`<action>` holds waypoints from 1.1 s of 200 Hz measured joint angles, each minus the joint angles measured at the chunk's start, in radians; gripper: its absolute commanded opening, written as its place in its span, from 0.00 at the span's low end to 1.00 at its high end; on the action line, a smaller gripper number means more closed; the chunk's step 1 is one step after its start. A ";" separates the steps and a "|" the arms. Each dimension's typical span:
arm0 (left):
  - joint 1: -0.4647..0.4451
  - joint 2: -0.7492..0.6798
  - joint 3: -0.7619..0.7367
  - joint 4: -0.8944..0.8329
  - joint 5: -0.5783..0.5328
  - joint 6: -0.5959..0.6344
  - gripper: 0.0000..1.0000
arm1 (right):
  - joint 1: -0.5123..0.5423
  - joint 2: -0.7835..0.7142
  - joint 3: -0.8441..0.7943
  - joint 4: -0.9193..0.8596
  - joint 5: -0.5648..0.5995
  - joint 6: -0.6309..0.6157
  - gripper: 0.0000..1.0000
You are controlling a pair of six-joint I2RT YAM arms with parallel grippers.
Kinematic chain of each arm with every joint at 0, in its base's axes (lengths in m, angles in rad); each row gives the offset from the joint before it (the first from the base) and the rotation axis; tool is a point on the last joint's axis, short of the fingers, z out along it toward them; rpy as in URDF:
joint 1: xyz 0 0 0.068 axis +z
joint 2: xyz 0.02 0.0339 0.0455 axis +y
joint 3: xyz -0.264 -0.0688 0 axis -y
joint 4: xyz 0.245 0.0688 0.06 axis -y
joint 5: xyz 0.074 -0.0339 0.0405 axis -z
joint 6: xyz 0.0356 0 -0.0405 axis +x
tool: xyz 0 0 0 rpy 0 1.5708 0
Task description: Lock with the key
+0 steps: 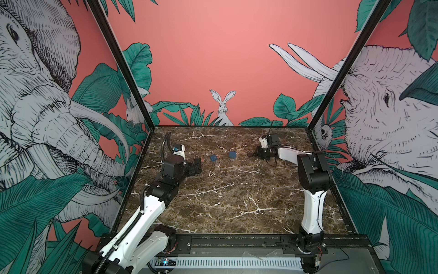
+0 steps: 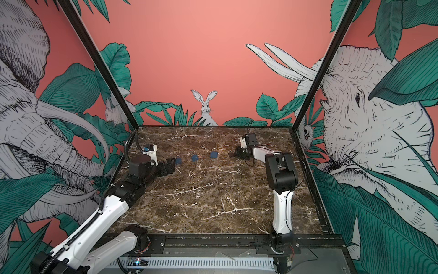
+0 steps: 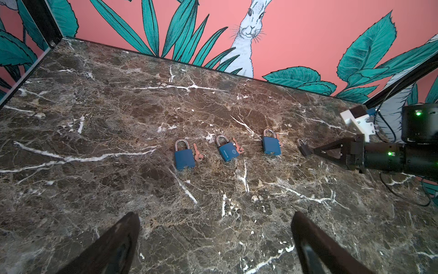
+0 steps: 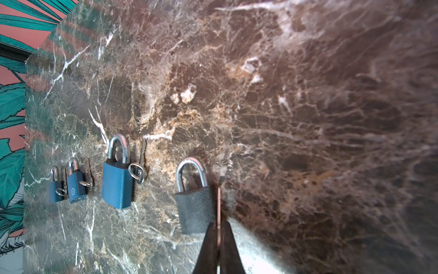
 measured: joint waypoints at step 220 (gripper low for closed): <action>0.000 0.026 0.009 0.003 -0.016 0.037 0.99 | -0.045 0.028 0.045 -0.003 0.017 -0.038 0.47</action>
